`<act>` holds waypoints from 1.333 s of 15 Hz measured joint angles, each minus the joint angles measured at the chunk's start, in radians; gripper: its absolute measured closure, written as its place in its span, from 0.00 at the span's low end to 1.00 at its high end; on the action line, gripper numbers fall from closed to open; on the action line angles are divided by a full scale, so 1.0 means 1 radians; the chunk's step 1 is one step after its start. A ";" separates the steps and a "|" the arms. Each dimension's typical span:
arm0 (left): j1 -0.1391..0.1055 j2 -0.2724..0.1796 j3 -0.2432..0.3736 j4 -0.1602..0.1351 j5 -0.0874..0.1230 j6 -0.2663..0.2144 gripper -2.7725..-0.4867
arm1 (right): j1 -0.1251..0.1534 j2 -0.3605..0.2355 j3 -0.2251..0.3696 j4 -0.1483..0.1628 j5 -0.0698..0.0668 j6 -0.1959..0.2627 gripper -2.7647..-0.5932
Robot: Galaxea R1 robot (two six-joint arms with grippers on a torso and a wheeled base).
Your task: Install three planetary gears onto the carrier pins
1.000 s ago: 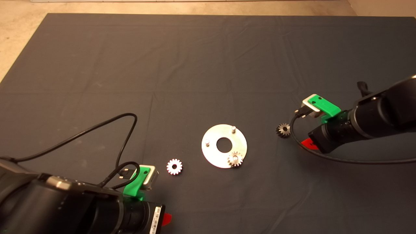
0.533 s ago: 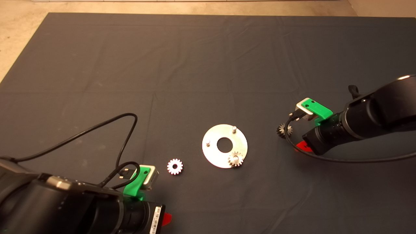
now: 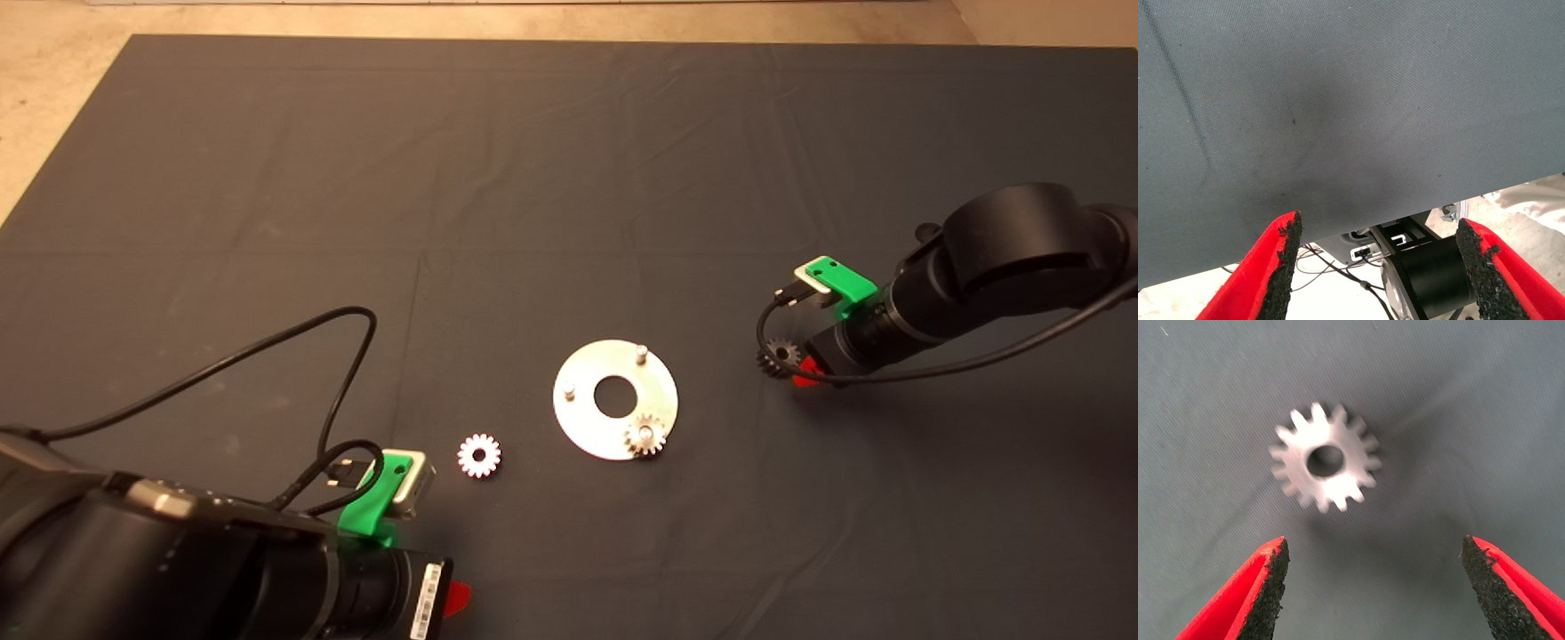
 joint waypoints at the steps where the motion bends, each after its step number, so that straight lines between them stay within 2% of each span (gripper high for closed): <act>1: 0.000 0.000 0.000 0.000 0.000 0.000 0.50 | -0.003 0.004 -0.007 0.000 0.001 -0.002 0.40; 9: 0.000 0.000 0.000 0.000 0.000 0.020 0.50 | -0.004 0.019 -0.027 0.001 0.001 -0.003 0.40; 12: 0.000 -0.001 0.000 0.000 0.000 0.023 0.50 | -0.004 0.045 -0.029 0.001 0.000 -0.002 0.40; 14: 0.000 -0.004 0.000 0.000 0.000 0.024 0.50 | -0.004 0.057 -0.029 0.001 0.003 -0.002 0.40; 16: 0.000 -0.004 0.000 0.000 0.000 0.025 0.50 | -0.004 0.059 -0.030 0.001 0.016 -0.002 0.40; 17: 0.000 -0.004 0.000 0.000 0.000 0.027 0.50 | -0.006 0.064 -0.034 0.001 0.017 -0.002 0.40; 20: 0.000 -0.005 0.000 0.000 0.000 0.027 0.50 | -0.025 0.081 -0.057 0.001 0.026 -0.002 0.40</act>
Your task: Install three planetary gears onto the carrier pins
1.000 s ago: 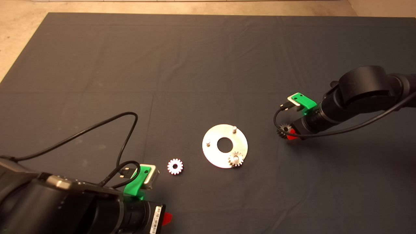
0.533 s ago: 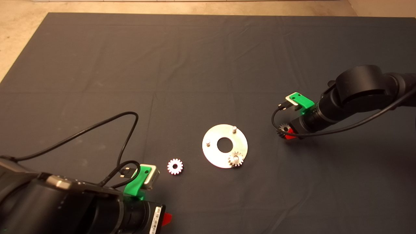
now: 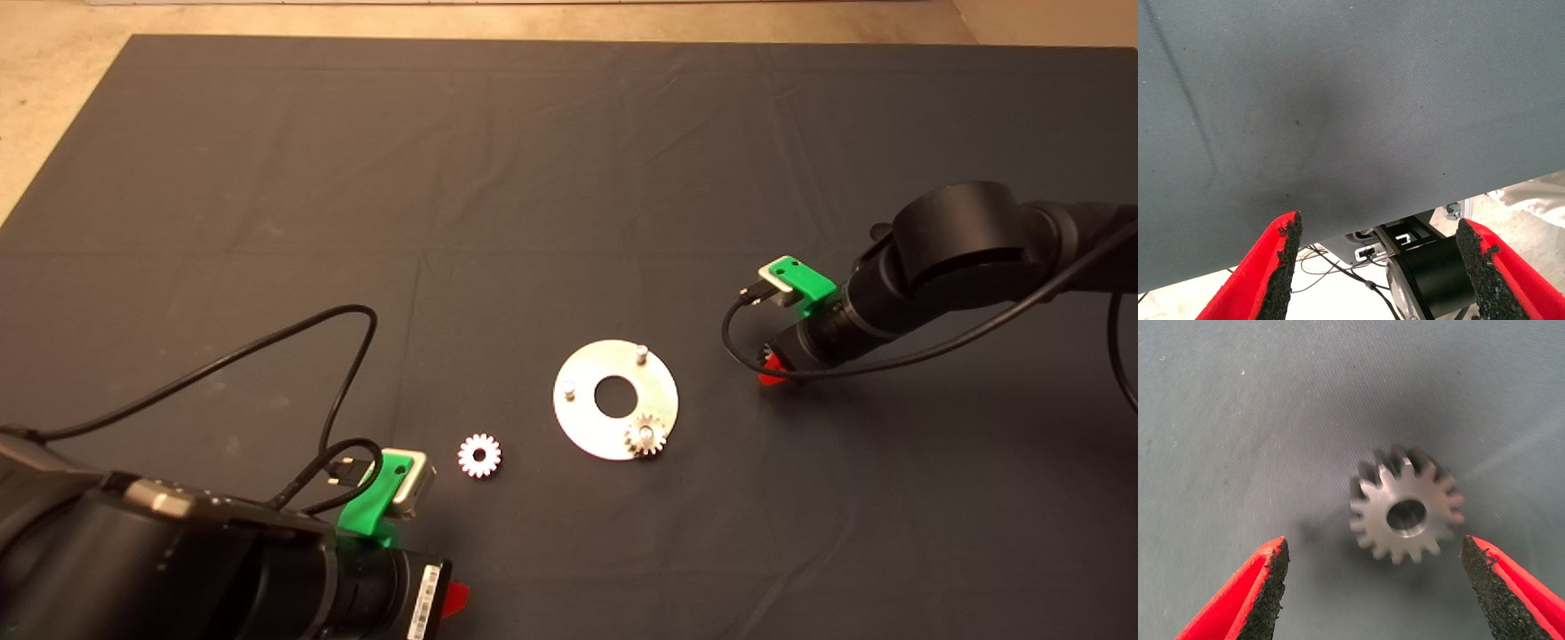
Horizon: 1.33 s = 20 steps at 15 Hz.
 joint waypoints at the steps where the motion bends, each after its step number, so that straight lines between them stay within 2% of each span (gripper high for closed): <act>1: 0.000 0.000 0.000 0.000 0.000 0.000 0.50 | -0.005 0.001 -0.005 0.000 0.001 0.000 0.40; 3: 0.000 0.000 0.000 0.000 0.000 0.000 0.50 | -0.012 0.000 -0.021 0.001 0.006 0.000 0.40; 4: 0.000 0.000 0.000 0.000 0.000 0.001 0.50 | -0.015 0.000 -0.029 0.001 0.019 0.000 0.40; 6: 0.000 0.000 0.000 0.000 0.000 0.003 0.50 | -0.024 0.001 -0.039 0.001 0.030 -0.001 0.40; 11: 0.000 0.000 0.000 0.000 0.000 0.003 0.50 | -0.028 0.001 -0.070 0.001 0.033 -0.011 0.40; 13: 0.000 -0.001 0.000 0.000 0.000 0.004 0.50 | -0.028 0.000 -0.085 0.001 0.037 -0.023 0.40; 14: 0.000 -0.003 0.000 0.000 -0.001 0.005 0.50 | -0.028 -0.001 -0.086 0.001 0.044 -0.025 0.40; 17: 0.000 -0.012 0.000 0.000 0.000 0.006 0.50 | -0.028 -0.001 -0.088 0.001 0.048 -0.026 0.40; 20: 0.000 -0.011 0.000 0.000 0.000 0.007 0.50 | -0.028 -0.002 -0.088 0.001 0.071 -0.026 0.40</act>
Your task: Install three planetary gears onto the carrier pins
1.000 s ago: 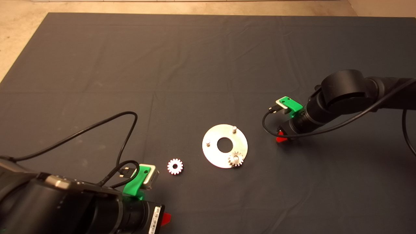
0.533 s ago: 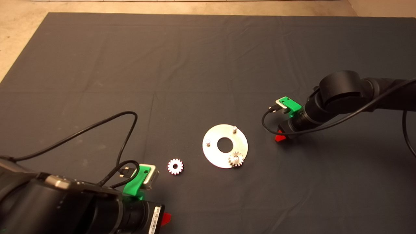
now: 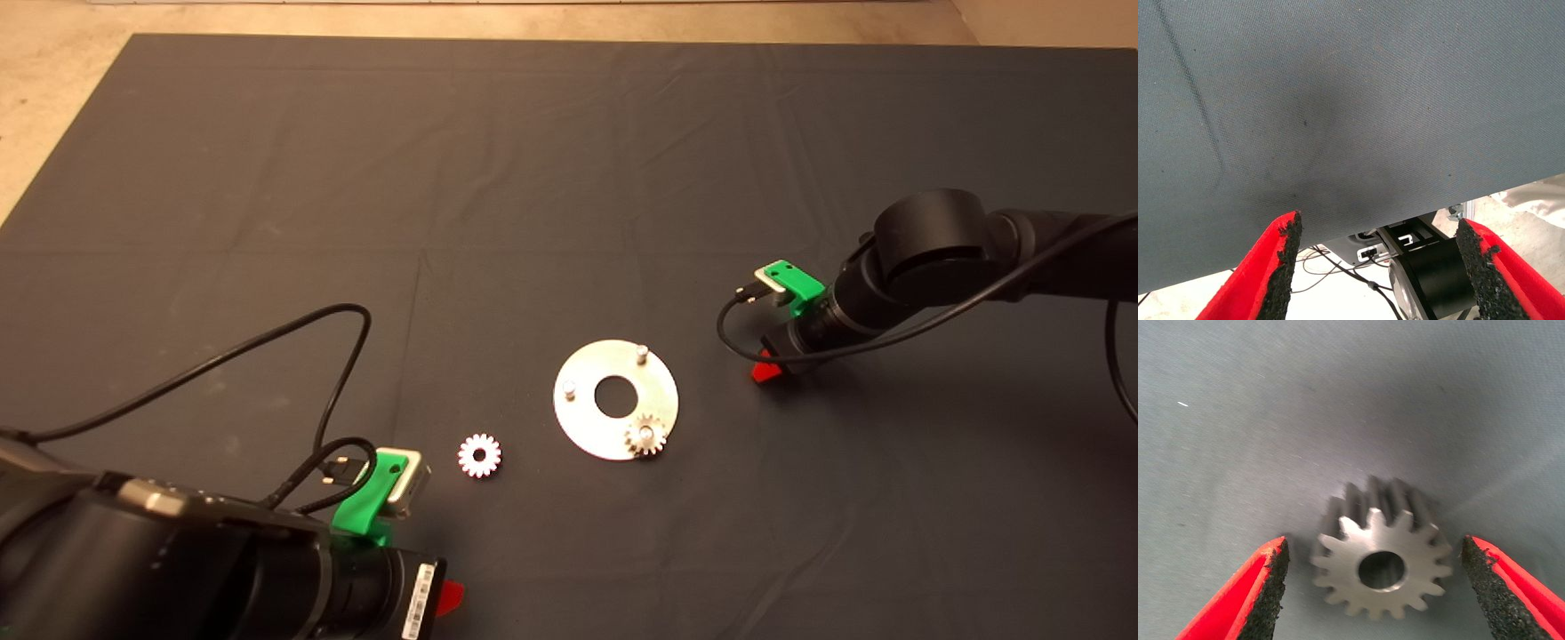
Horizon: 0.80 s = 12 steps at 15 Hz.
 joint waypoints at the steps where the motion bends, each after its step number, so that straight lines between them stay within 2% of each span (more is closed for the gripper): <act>1: 0.000 0.000 0.000 0.000 0.000 0.000 0.50 | 0.000 0.000 0.000 0.000 0.004 0.000 0.42; 2: 0.000 0.000 0.000 0.000 0.000 0.000 0.50 | 0.000 0.000 0.000 0.000 0.007 0.000 0.42; 4: 0.000 0.000 0.000 0.000 0.000 0.000 0.50 | 0.000 0.000 0.000 0.000 0.025 0.000 0.42; 8: 0.000 0.000 0.000 0.000 0.000 0.000 0.50 | 0.000 -0.004 -0.003 0.000 0.026 0.000 0.54; 12: 0.000 -0.001 0.000 0.000 0.000 0.000 0.50 | 0.001 -0.006 -0.005 0.000 0.026 0.000 0.61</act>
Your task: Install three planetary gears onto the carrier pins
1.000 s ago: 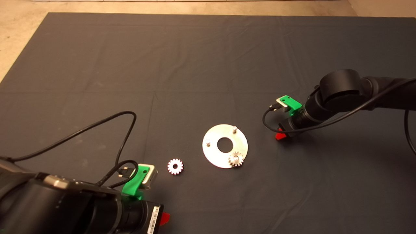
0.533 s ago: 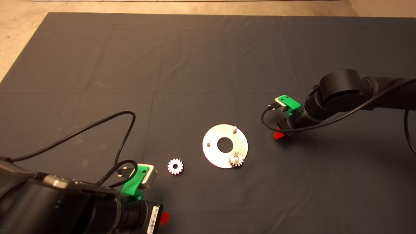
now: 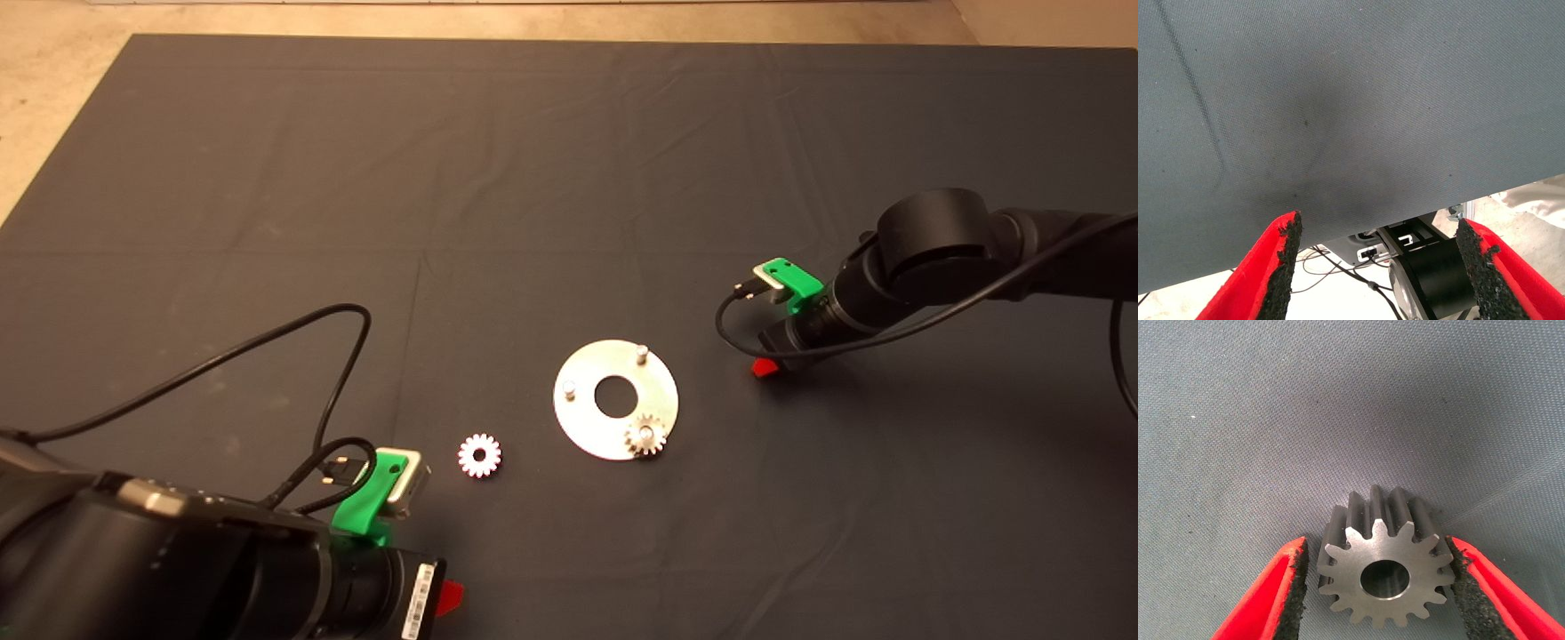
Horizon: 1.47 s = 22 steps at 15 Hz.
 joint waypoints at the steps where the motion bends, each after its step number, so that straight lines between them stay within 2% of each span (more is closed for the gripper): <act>1: 0.000 0.000 0.000 0.000 0.000 0.000 0.50 | 0.000 0.000 0.000 0.000 0.000 0.000 0.69; 4: 0.000 -0.002 0.000 0.000 0.000 0.000 0.50 | 0.000 0.000 -0.001 0.000 -0.002 0.000 0.74; 14: 0.000 -0.003 0.000 0.000 0.000 0.000 0.50 | 0.005 0.006 -0.003 0.001 -0.001 0.001 0.78; 16: 0.000 -0.009 0.000 0.000 0.000 0.005 0.50 | 0.041 0.022 -0.004 0.019 -0.002 0.001 0.78; 17: 0.000 -0.013 0.000 0.000 -0.001 0.008 0.50 | 0.067 0.027 -0.004 0.040 0.001 0.001 0.78; 19: 0.000 -0.022 0.000 0.000 0.000 0.016 0.50 | 0.141 0.034 -0.005 0.123 0.002 0.001 0.78; 20: 0.000 -0.021 0.000 0.000 0.000 0.025 0.50 | 0.185 0.037 -0.005 0.164 0.008 0.005 0.78; 21: 0.000 -0.021 0.000 0.000 0.000 0.041 0.50 | 0.220 0.040 -0.005 0.193 0.020 0.013 0.78; 22: 0.000 -0.023 0.000 0.000 0.000 0.053 0.50 | 0.234 0.051 -0.005 0.209 0.027 0.023 0.78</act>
